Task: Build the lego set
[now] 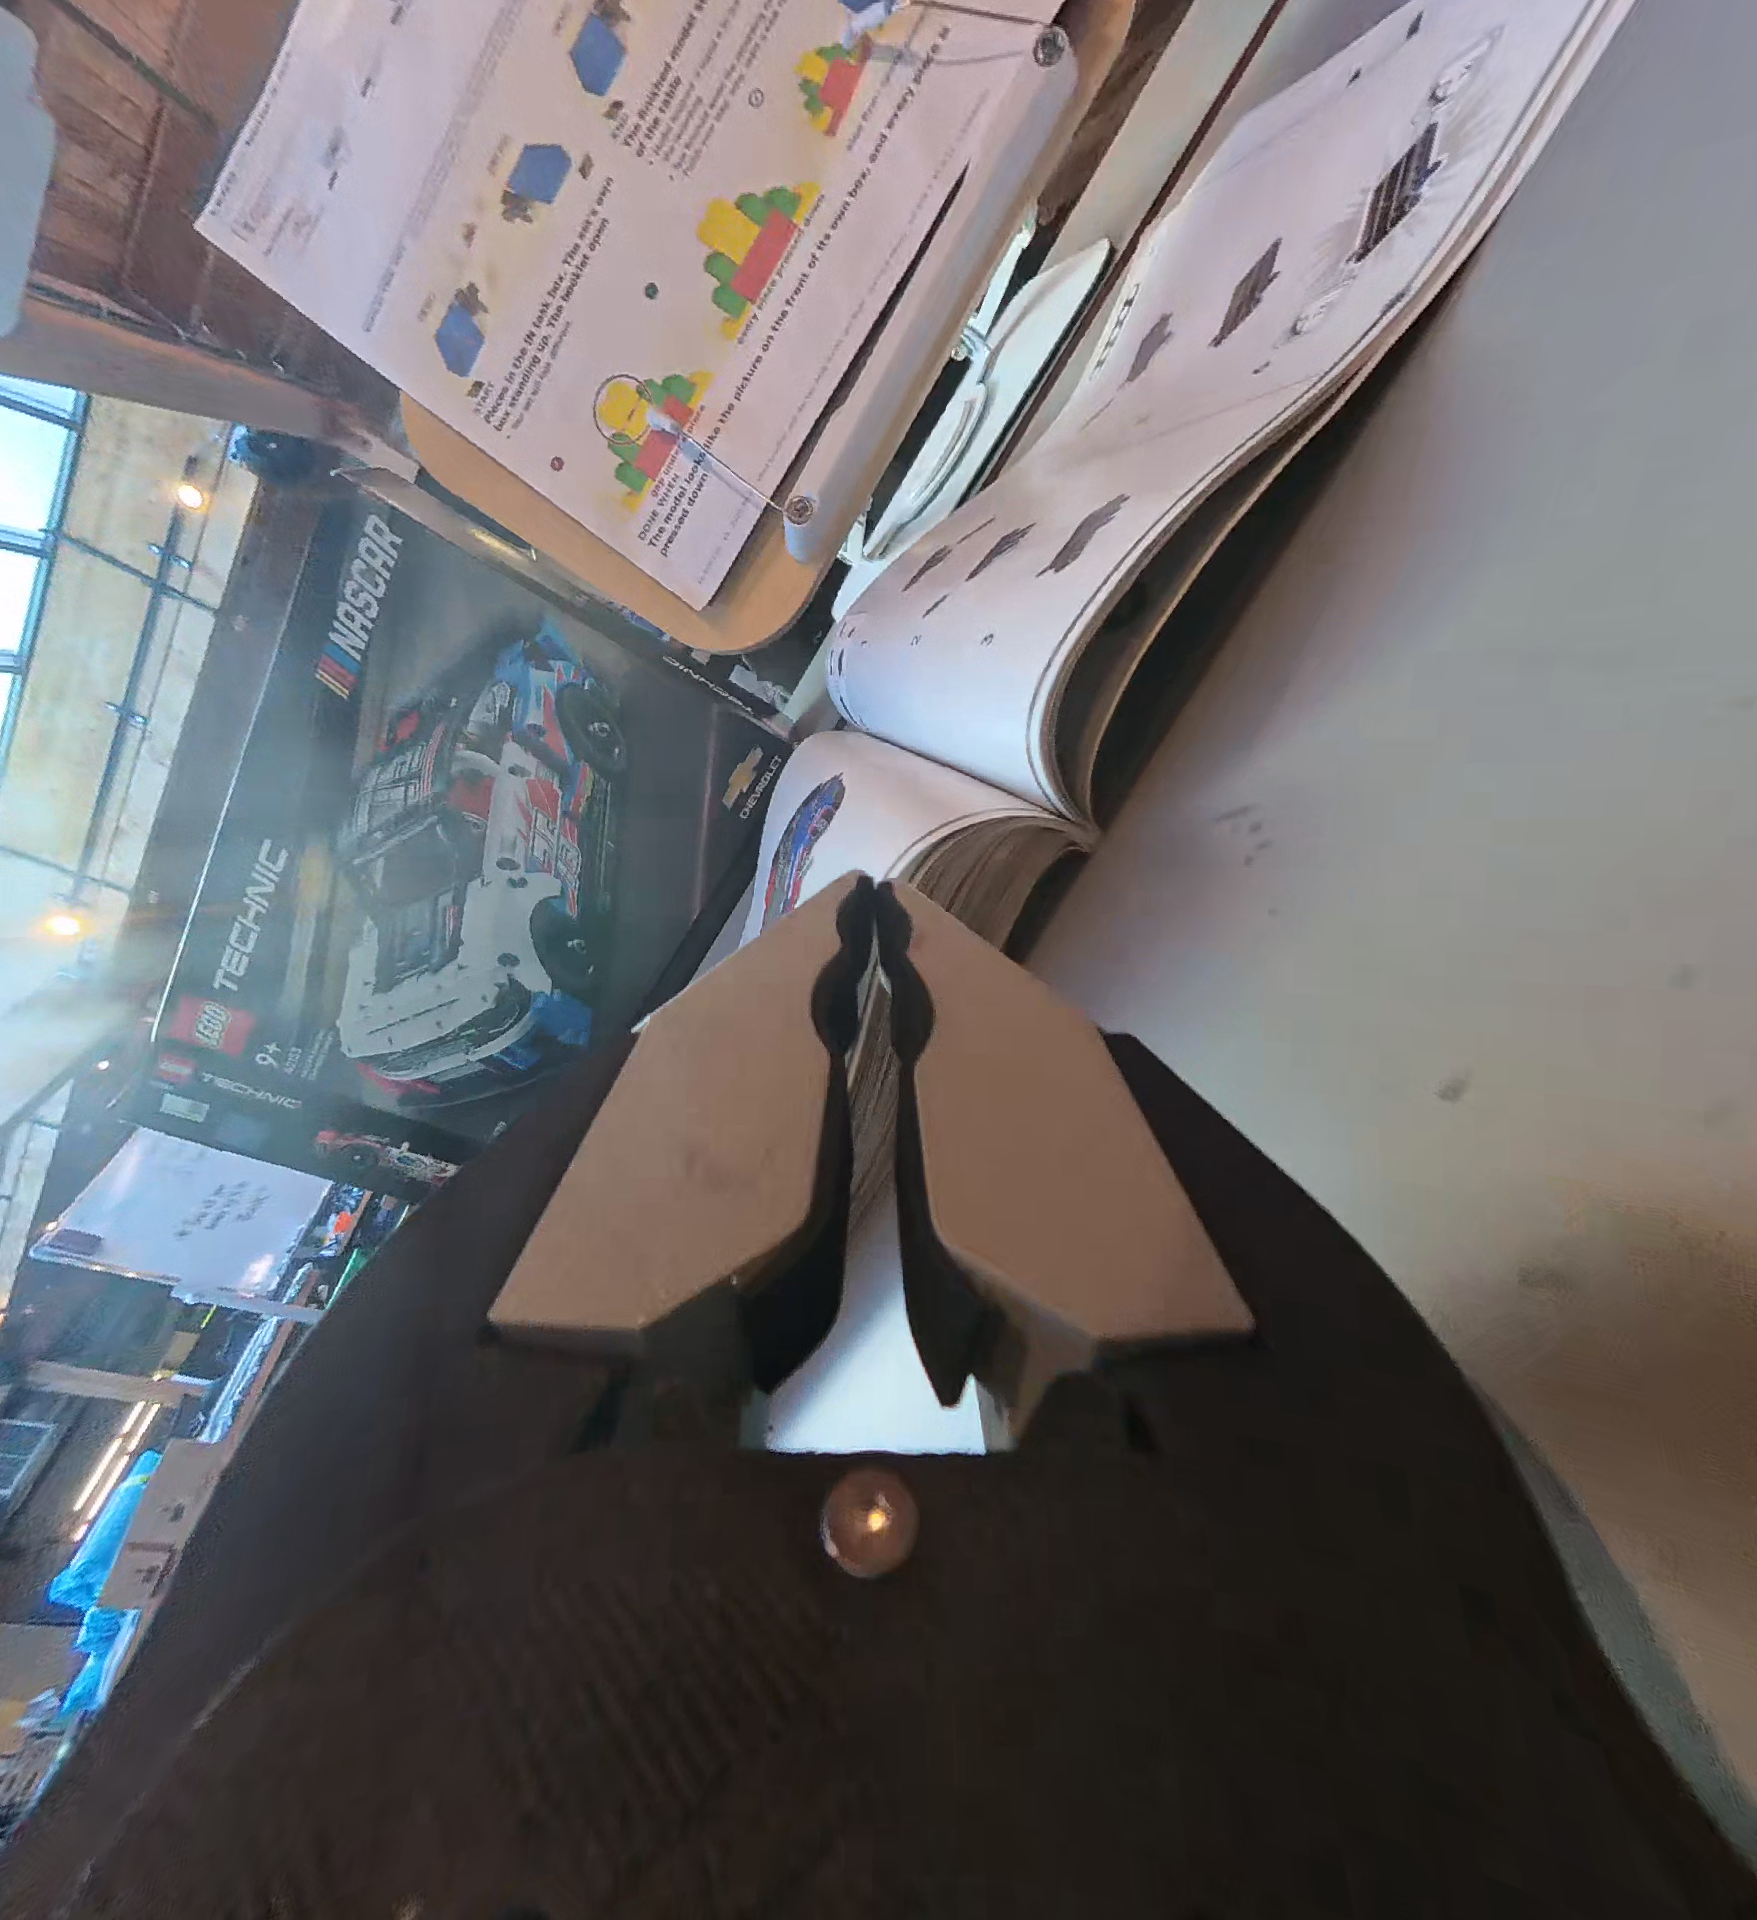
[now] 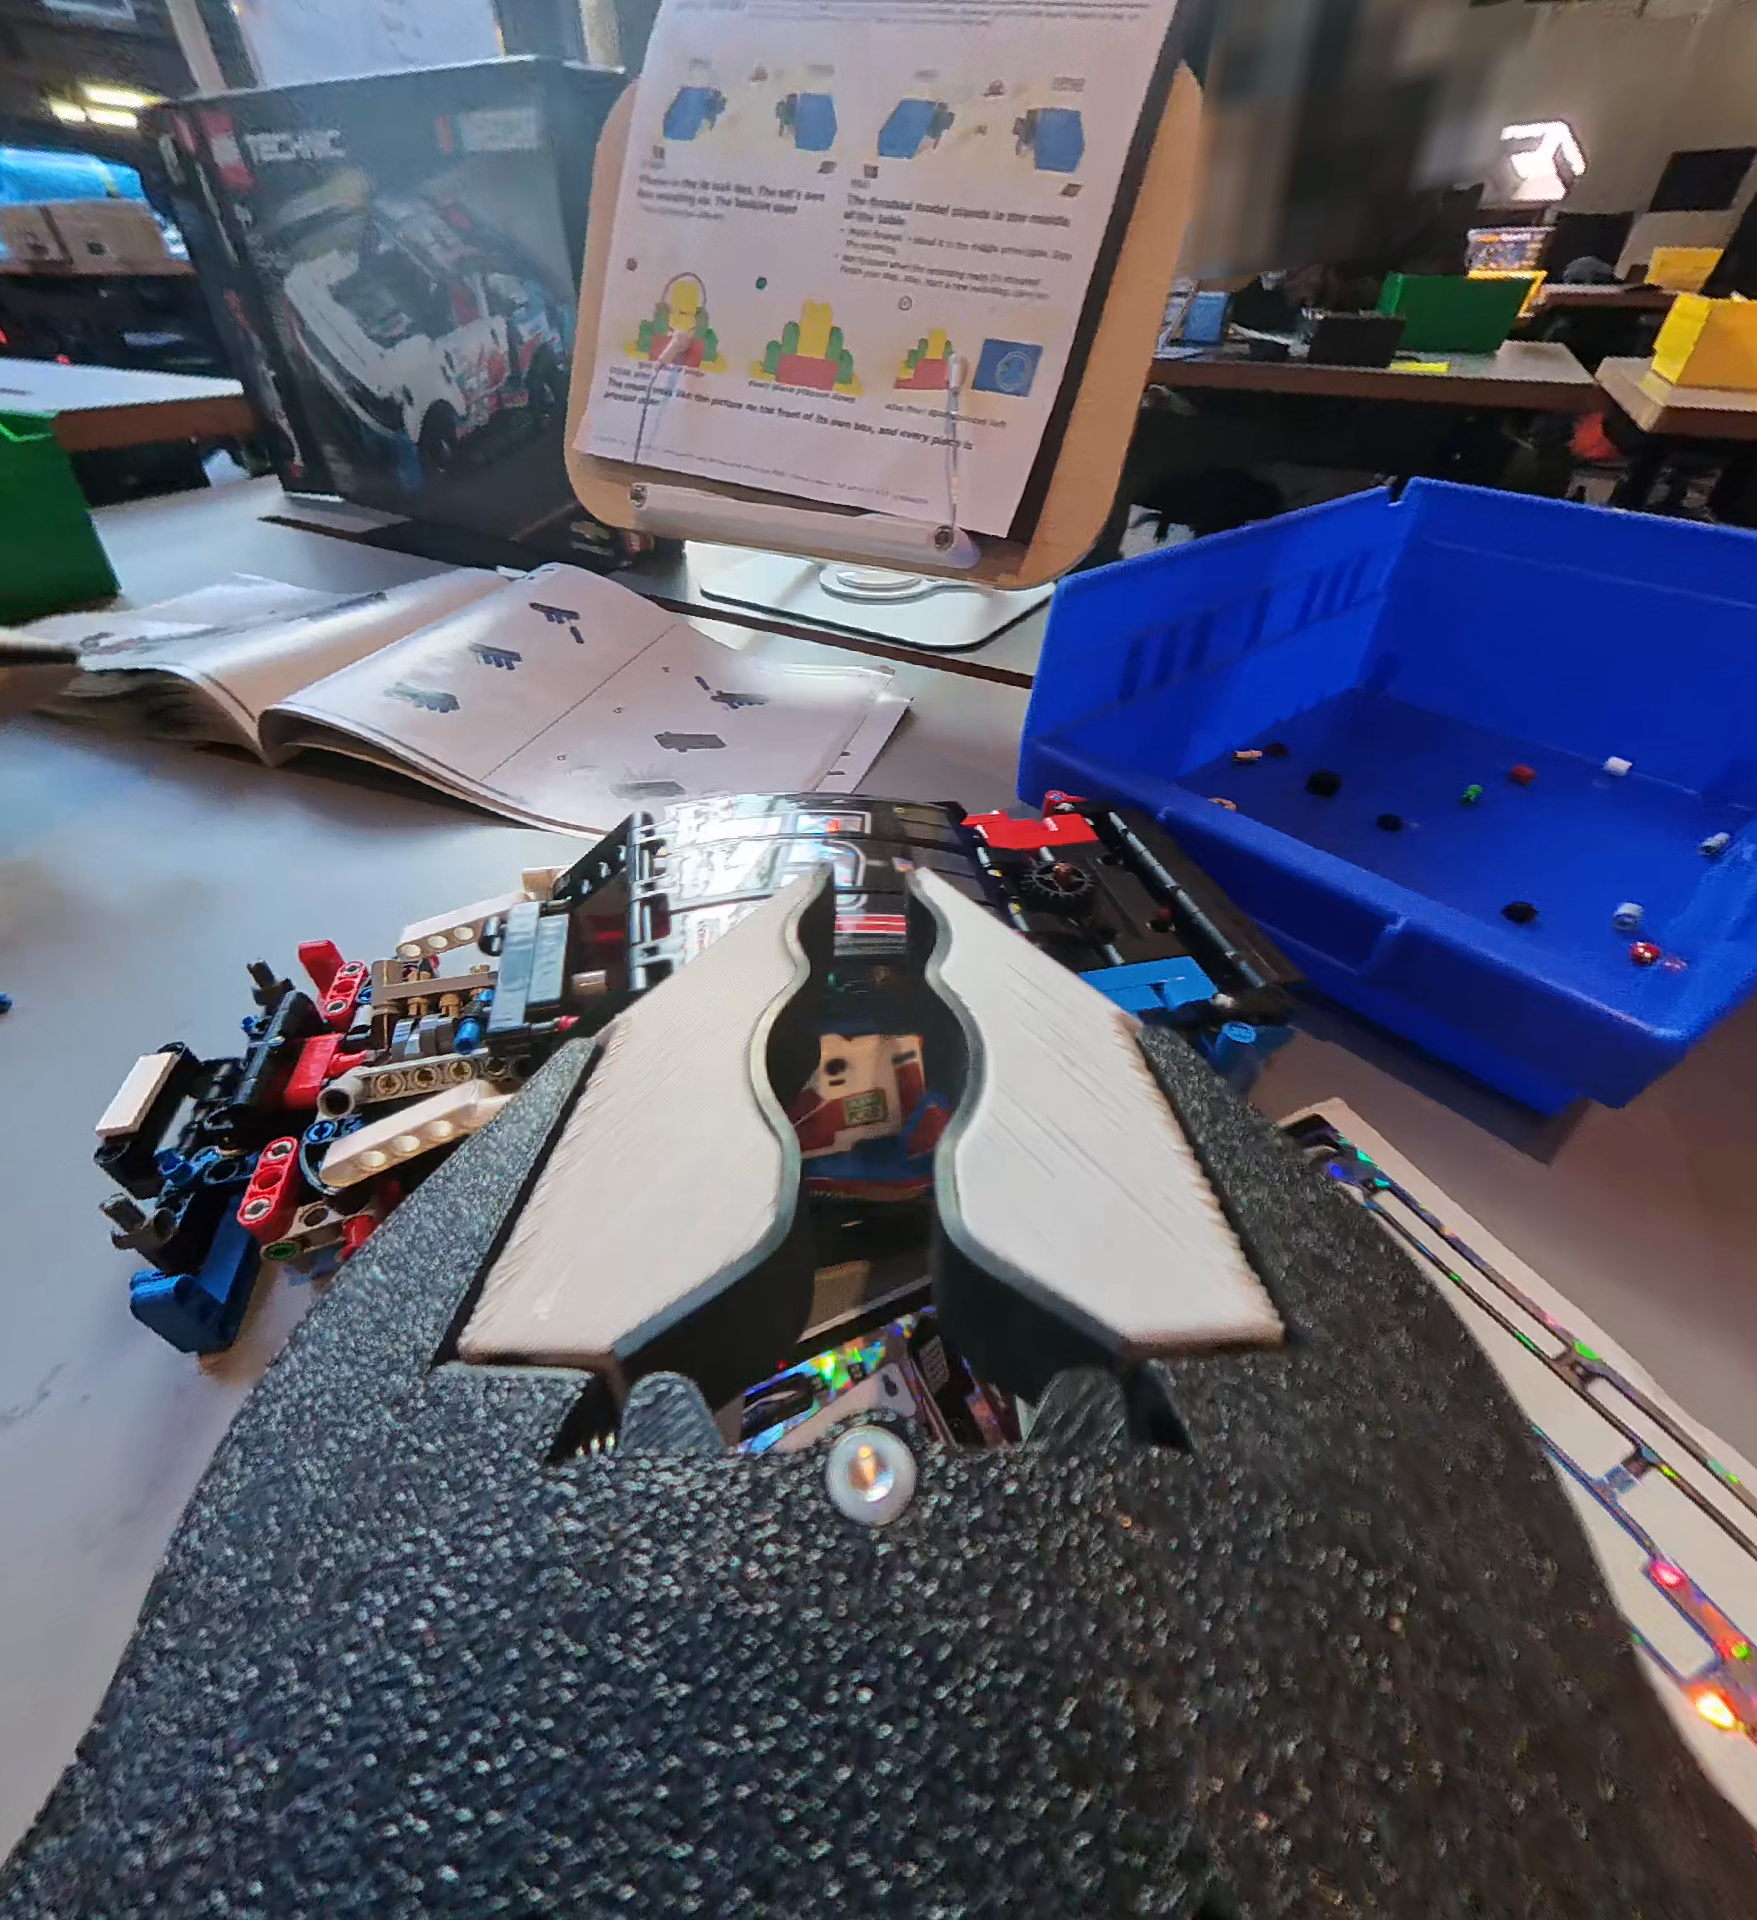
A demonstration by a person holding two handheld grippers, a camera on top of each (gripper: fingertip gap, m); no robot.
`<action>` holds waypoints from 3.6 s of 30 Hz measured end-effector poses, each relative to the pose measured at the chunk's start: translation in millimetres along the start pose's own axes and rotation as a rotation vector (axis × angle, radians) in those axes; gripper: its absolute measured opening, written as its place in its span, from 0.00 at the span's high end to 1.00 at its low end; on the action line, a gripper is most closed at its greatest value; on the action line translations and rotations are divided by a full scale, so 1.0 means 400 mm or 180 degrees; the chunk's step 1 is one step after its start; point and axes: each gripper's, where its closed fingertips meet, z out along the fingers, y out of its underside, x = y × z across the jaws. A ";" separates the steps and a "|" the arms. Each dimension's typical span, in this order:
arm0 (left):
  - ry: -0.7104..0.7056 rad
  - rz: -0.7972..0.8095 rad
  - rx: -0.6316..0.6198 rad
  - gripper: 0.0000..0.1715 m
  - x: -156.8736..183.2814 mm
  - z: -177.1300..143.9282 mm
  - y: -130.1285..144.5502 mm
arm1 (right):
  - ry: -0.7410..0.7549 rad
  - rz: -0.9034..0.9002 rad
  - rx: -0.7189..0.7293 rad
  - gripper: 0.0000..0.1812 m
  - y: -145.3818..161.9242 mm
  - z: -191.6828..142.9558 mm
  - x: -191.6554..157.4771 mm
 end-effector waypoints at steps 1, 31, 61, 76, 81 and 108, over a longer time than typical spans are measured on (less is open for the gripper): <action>0.0006 0.0011 -0.0001 1.00 0.003 -0.002 -0.002 | 0.0026 0.0040 0.0024 0.93 -0.003 -0.004 0.010; 0.3423 -0.0208 0.1131 0.96 0.335 -0.017 -0.306 | -0.1601 -0.0330 -0.1473 0.88 0.163 -0.091 -0.402; 0.4793 -0.1512 0.2259 0.93 0.182 -0.145 -0.618 | -0.2005 0.0804 -0.0277 0.94 -0.112 -0.185 -0.307; 0.4767 -0.1816 0.2526 0.92 0.090 -0.194 -0.678 | -0.2080 0.0845 -0.0151 0.93 -0.221 -0.220 -0.322; 0.4806 -0.1844 0.2528 0.92 0.090 -0.195 -0.678 | -0.2104 0.0868 -0.0137 0.93 -0.221 -0.221 -0.323; 0.4829 -0.1813 0.2540 0.92 0.092 -0.196 -0.677 | -0.2118 0.0830 -0.0144 0.93 -0.218 -0.223 -0.322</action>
